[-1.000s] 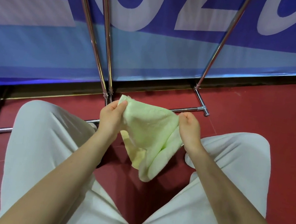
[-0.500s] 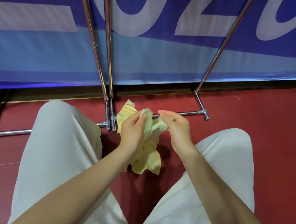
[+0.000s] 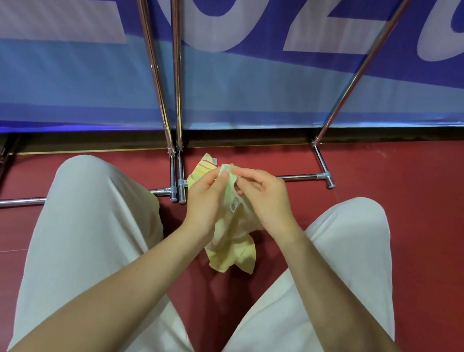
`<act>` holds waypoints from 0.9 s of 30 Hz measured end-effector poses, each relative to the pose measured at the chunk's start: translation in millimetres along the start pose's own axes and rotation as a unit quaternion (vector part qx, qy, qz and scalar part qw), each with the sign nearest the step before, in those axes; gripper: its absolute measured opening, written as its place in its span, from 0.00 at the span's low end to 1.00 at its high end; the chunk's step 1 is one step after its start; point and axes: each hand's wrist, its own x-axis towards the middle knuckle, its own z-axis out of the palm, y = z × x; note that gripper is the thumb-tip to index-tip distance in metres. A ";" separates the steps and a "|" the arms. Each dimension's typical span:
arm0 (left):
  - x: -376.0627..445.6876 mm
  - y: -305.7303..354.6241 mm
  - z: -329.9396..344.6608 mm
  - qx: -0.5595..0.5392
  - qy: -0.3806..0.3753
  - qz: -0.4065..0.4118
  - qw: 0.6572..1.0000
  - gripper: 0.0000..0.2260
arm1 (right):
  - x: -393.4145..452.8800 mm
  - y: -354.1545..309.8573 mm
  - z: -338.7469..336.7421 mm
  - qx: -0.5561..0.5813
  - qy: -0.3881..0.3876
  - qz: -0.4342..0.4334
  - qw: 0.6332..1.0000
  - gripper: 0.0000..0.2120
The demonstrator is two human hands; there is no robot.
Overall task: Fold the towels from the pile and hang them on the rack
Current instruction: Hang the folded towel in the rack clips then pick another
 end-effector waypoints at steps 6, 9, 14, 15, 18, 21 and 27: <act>0.6 2.9 -1.8 -0.039 -0.010 -0.060 0.997 0.09 | 7.7 5.5 0.3 -0.141 0.010 -0.109 0.984 0.01; 2.8 1.2 -3.1 -0.049 0.009 -0.079 0.996 0.10 | 10.9 6.5 -1.2 -0.164 0.034 -0.135 0.977 0.03; 9.7 0.1 -4.9 -0.042 0.054 -0.076 0.995 0.10 | 4.3 4.5 -2.5 -0.101 0.024 -0.046 0.994 0.06; 9.3 0.2 -3.7 -0.033 0.052 -0.073 0.995 0.10 | 1.8 4.5 -2.0 -0.099 0.021 -0.042 0.994 0.06; 7.2 -2.0 -0.2 -0.004 0.039 -0.057 0.998 0.10 | -5.2 2.4 -1.3 -0.084 0.026 -0.036 0.995 0.06; 5.2 -3.0 3.5 -0.010 0.022 -0.060 0.998 0.11 | -8.8 0.8 -3.9 -0.069 0.038 -0.034 0.996 0.03; 3.4 -5.0 9.5 -0.042 -0.012 -0.076 0.996 0.10 | -5.3 3.1 -6.7 -0.034 0.067 -0.023 0.997 0.04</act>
